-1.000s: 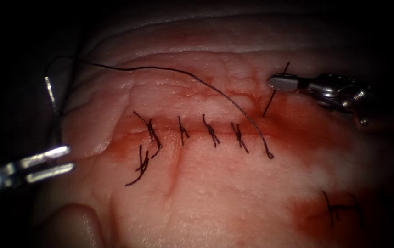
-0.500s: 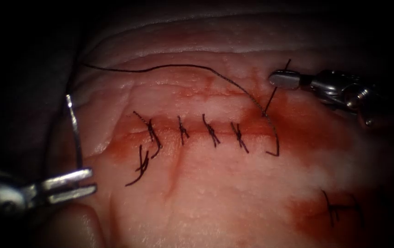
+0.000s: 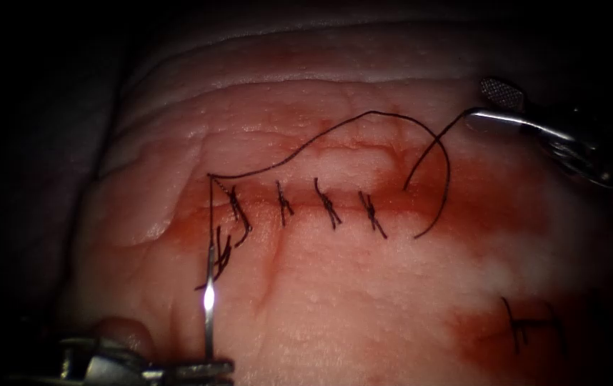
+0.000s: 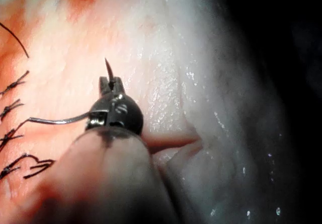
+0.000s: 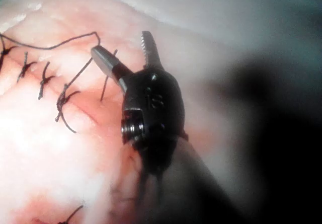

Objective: Wound Closure
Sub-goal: Set the needle down with the left grasper, then grab a long length of suture with the left gripper, then wrap the suture twice around the right needle driver counter-clockwise, then grip the suture tail with the right tool, then move the right driver down and the left driver up to tension the knot.

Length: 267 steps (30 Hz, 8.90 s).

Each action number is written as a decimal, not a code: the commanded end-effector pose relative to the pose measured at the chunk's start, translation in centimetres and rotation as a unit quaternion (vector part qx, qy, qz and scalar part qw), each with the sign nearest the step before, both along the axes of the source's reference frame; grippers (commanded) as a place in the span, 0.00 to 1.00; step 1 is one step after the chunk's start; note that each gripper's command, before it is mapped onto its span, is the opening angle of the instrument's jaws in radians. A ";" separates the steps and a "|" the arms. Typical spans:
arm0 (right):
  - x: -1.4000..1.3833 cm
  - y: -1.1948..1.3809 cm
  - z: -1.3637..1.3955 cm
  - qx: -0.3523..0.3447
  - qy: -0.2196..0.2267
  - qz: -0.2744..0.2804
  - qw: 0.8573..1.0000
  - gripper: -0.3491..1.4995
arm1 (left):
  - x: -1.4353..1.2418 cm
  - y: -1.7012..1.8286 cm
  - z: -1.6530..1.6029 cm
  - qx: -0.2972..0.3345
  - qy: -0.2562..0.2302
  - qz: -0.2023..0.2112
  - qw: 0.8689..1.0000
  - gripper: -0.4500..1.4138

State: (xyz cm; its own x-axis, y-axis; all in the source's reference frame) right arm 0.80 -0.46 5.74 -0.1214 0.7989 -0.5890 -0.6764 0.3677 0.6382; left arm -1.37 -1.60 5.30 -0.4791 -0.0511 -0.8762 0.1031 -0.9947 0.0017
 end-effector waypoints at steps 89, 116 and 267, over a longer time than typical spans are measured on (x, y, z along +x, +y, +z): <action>0.12 -0.18 0.13 -0.016 -0.026 -0.019 0.999 0.55 | 0.01 2.50 1.62 0.230 0.277 -0.175 0.916 0.00; 0.42 -0.28 -0.71 -0.144 0.034 -0.105 0.983 0.00 | -0.19 1.92 -0.18 0.157 -0.051 -0.180 0.970 0.00; 0.87 -0.89 0.43 -0.023 -0.037 0.162 0.986 0.00 | -1.72 1.94 1.29 0.078 0.095 -0.131 0.984 0.00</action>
